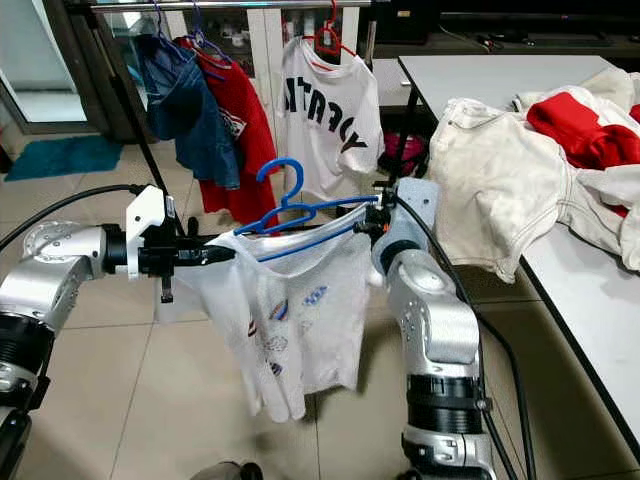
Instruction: Hang hanger
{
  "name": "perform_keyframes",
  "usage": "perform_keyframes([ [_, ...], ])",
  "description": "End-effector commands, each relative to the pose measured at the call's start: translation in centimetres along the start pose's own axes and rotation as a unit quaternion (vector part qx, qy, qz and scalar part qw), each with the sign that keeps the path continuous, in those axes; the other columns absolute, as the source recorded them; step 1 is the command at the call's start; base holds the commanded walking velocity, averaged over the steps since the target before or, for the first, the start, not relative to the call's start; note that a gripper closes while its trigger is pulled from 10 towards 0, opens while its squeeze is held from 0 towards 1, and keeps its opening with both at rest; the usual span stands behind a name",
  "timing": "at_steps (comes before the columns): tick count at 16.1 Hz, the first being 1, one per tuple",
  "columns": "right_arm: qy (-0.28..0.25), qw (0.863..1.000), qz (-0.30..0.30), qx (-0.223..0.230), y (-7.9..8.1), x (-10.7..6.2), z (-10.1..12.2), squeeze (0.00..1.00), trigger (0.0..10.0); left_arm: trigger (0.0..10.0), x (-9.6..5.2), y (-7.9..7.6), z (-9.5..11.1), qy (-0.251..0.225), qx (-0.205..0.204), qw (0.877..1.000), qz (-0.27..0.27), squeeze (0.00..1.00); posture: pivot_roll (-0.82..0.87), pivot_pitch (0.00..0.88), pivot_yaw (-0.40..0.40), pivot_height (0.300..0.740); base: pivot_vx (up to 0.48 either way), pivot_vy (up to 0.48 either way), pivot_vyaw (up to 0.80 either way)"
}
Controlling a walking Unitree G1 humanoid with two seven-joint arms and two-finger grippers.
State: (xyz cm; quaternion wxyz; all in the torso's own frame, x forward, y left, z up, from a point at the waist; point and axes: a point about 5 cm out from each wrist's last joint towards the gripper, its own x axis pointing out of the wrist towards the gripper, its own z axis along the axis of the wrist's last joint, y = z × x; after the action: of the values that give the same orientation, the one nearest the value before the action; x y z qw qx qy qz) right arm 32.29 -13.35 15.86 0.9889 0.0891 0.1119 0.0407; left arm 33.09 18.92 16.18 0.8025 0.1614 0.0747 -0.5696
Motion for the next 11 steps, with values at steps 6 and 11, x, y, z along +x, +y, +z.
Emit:
perform_keyframes([
  [6, -0.008, 1.0, -0.001, 0.0, -0.07, 0.22, 0.24, 0.0, 0.0, 0.0, 0.13, 0.01, 0.77, -0.008, 0.016, 1.0, -0.005, 0.0, -0.18, 0.0, 0.048, 0.74, 0.0, 0.0, 0.0],
  [11, -0.007, 1.0, -0.002, 0.0, -0.16, 0.3, 0.1, 0.0, 0.0, 0.0, 0.1, 0.21, 0.78, -0.005, 0.019, 1.0, 0.001, 0.0, -0.18, 0.0, 0.05, 0.74, 0.0, 0.0, 0.0],
])
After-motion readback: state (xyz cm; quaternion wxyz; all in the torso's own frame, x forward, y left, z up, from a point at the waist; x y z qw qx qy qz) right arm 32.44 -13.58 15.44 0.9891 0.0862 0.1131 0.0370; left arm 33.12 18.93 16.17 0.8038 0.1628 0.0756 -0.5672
